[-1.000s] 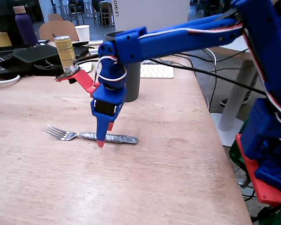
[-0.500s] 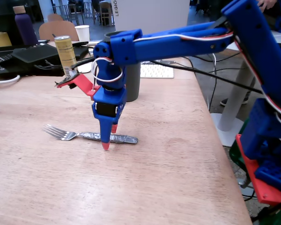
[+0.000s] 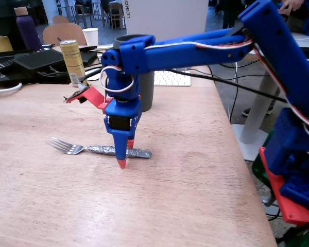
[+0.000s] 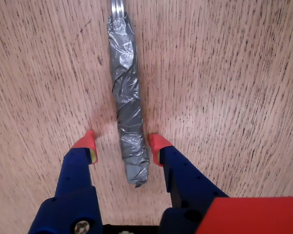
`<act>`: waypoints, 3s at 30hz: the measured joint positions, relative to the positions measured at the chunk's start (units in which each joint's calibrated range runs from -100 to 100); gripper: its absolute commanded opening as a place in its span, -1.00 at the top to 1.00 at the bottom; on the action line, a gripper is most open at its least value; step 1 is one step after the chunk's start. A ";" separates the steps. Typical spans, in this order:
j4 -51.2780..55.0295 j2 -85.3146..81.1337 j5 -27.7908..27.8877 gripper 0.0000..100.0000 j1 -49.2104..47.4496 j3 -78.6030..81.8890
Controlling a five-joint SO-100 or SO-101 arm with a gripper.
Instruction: Grab the fork and place it in gray glass
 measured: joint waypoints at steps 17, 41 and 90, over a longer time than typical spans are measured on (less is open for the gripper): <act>0.08 0.00 0.10 1.00 0.19 0.00; -2.48 -34.50 1.47 1.00 -0.66 10.55; -53.66 -37.79 5.86 1.00 28.56 22.27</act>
